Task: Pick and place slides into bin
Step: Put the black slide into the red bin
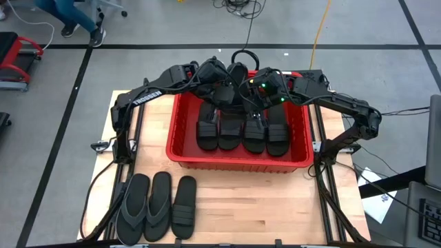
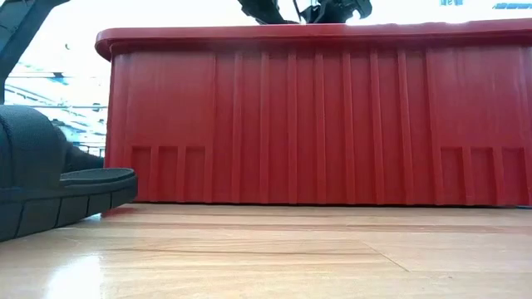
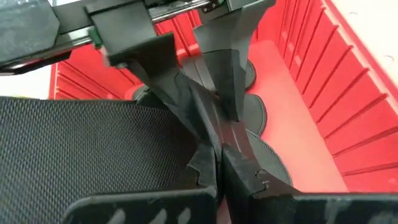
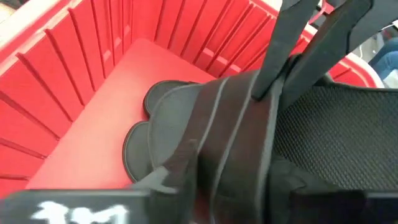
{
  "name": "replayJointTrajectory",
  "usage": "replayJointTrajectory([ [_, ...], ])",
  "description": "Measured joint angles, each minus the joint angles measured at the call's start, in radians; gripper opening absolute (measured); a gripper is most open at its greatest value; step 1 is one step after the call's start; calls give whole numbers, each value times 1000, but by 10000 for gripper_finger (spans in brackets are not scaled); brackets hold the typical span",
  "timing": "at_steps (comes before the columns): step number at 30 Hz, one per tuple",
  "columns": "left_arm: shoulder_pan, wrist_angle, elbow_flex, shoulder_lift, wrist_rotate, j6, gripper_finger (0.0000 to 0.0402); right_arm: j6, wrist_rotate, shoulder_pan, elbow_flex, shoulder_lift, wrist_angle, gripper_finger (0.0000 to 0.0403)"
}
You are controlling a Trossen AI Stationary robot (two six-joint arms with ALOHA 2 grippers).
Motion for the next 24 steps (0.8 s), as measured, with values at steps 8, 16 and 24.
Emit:
replayJointTrajectory([
  [8, -2, 17, 0, 0, 11, -22, 0, -17, -1, -1, 0, 0, -62, 11],
  [16, -4, 41, 6, -12, 5, -61, 52, 40, -66, -19, 4, -54, -192, 4],
  [24, -6, 42, 5, -22, -108, -108, 149, 10, -93, -79, 34, -85, -330, 2],
])
